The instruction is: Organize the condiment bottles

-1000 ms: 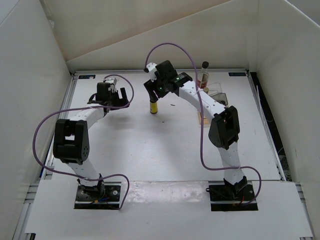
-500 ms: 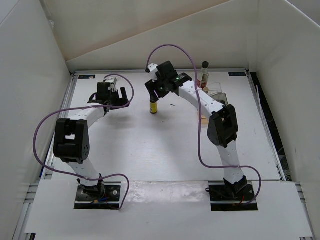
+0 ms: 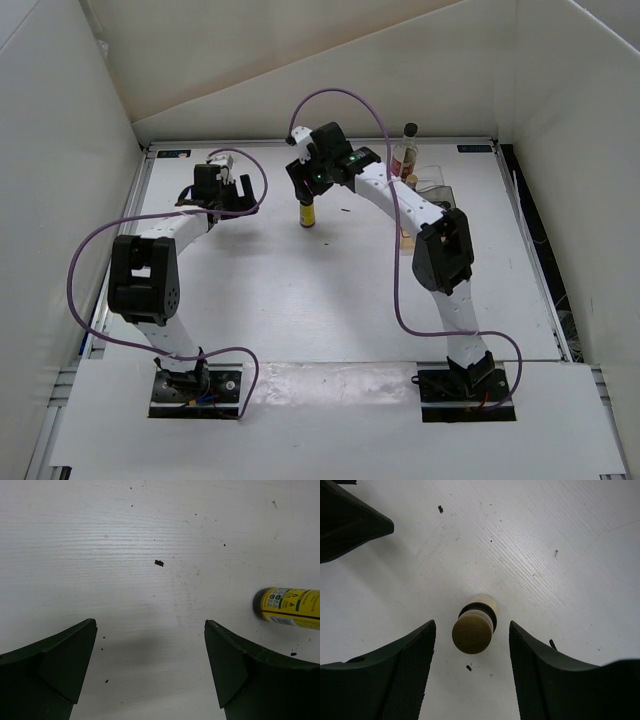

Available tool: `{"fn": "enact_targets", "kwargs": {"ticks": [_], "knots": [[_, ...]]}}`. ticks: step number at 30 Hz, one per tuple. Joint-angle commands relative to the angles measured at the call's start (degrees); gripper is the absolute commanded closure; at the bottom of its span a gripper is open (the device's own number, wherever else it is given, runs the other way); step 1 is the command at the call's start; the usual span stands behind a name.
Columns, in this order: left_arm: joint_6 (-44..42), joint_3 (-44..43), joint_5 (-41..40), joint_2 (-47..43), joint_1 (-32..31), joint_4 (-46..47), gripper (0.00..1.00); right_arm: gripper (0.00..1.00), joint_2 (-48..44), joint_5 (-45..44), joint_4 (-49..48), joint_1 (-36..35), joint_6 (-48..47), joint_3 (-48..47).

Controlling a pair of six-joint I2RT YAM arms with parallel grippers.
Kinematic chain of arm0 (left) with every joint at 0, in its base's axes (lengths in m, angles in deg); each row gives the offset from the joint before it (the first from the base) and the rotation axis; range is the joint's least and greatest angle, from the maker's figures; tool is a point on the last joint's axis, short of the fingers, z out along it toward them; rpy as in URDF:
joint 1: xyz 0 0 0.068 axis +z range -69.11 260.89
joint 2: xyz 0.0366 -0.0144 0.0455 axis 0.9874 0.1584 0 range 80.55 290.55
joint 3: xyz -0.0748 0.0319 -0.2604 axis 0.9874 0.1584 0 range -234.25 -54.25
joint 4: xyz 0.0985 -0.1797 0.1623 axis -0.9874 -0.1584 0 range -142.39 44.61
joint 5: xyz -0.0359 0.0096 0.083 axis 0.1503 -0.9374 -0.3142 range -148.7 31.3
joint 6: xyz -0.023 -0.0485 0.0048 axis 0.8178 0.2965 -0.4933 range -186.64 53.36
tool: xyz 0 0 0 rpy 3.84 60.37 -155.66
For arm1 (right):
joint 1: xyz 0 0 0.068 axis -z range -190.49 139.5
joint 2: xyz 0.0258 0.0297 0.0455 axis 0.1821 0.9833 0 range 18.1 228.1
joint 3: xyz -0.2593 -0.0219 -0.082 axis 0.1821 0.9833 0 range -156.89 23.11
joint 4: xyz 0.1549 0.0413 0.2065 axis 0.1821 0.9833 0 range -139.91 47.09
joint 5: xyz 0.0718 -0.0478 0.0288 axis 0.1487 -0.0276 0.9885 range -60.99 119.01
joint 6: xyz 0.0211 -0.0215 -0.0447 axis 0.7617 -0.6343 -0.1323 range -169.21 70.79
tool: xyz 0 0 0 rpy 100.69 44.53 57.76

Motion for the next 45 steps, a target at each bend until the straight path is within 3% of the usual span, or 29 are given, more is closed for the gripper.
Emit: {"fn": "enact_targets", "kwargs": {"ticks": [1, 10, 25, 28, 37, 45], "knots": [[-0.2, -1.6, 0.6, -0.4, 0.5, 0.7, 0.0, 0.37, 0.9, 1.8, -2.0, -0.3, 0.2, -2.7], [0.2, -1.2, 1.2, -0.2, 1.0, 1.0, 0.0, 0.42, 2.2, 1.9, -1.3, -0.5, -0.3, -4.3], [1.1, -1.7, 2.0, -0.1, 1.3, 1.5, 0.0, 0.84, 0.9, 0.4, -0.1, -0.7, -1.7, -4.0], [1.2, -1.5, 2.3, -0.1, 1.2, 1.5, 0.0, 1.0, 0.7, 0.0, 0.2, -0.9, -1.9, -3.8], [1.3, -1.6, 2.3, -1.0, 1.3, 1.3, 0.0, 1.0, -3.1, -3.3, 0.3, -0.3, -4.7, -1.6], [2.1, -1.0, 2.4, -1.6, 1.3, 1.6, 0.0, 1.0, -12.7, -6.8, 1.1, 1.1, -7.3, 1.8]]}}
